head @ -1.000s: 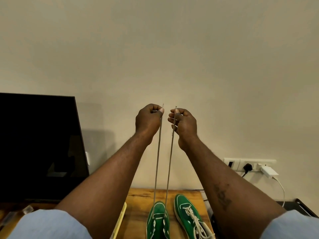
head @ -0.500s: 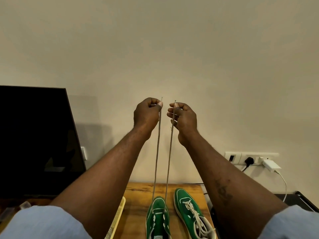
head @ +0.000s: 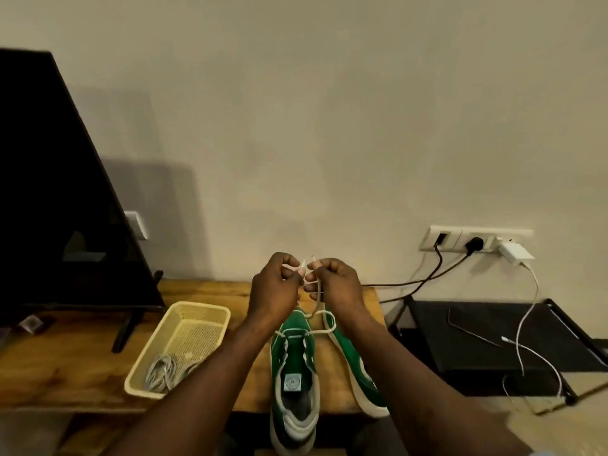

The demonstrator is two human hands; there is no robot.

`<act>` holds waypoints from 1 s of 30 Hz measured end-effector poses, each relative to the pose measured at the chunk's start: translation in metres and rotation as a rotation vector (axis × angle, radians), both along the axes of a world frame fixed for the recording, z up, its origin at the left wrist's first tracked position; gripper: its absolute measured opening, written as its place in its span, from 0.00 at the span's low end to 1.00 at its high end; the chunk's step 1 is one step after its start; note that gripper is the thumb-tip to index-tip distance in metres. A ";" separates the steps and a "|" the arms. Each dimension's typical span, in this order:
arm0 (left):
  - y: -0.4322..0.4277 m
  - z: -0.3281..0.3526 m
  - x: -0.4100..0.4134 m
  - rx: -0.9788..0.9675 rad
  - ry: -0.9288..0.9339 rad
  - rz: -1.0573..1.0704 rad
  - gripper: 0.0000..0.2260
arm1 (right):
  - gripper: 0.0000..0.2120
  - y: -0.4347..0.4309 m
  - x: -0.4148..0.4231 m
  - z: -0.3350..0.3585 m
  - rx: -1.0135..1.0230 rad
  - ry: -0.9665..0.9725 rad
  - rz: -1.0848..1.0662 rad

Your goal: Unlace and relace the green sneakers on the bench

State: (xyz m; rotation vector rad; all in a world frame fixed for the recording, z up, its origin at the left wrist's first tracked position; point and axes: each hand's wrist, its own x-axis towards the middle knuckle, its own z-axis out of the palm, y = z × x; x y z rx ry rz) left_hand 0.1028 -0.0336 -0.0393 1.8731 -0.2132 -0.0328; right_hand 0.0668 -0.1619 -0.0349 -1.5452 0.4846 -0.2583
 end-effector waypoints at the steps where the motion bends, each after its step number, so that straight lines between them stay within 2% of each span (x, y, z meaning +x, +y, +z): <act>1: 0.001 -0.013 0.000 0.024 0.001 0.005 0.07 | 0.07 -0.001 -0.002 -0.013 0.004 0.029 0.008; 5: 0.010 -0.057 0.005 0.159 0.032 -0.033 0.11 | 0.06 -0.007 -0.010 -0.052 -0.015 0.127 0.039; 10: 0.011 -0.090 0.011 0.388 0.062 -0.119 0.12 | 0.03 -0.013 -0.010 -0.089 -0.153 0.195 0.049; 11: 0.010 -0.096 0.012 0.415 0.060 -0.137 0.11 | 0.06 -0.015 -0.009 -0.096 -0.203 0.202 0.050; 14: 0.008 -0.113 0.013 0.500 0.050 -0.216 0.10 | 0.15 -0.022 -0.008 -0.116 -0.418 0.233 0.113; 16: 0.005 -0.123 0.012 0.573 0.026 -0.284 0.13 | 0.18 -0.023 -0.005 -0.124 -0.616 0.281 0.216; 19: 0.001 -0.135 0.014 0.746 -0.056 -0.363 0.15 | 0.14 -0.019 -0.003 -0.127 -0.902 0.283 0.376; 22: -0.001 -0.147 0.017 0.864 -0.068 -0.378 0.16 | 0.15 -0.018 -0.003 -0.135 -1.135 0.332 0.486; 26: -0.002 -0.158 0.019 0.912 -0.035 -0.385 0.16 | 0.07 -0.021 0.002 -0.139 -1.139 0.461 0.407; 30: -0.003 -0.163 0.018 0.885 -0.068 -0.407 0.15 | 0.12 -0.023 0.006 -0.148 -1.002 0.574 0.394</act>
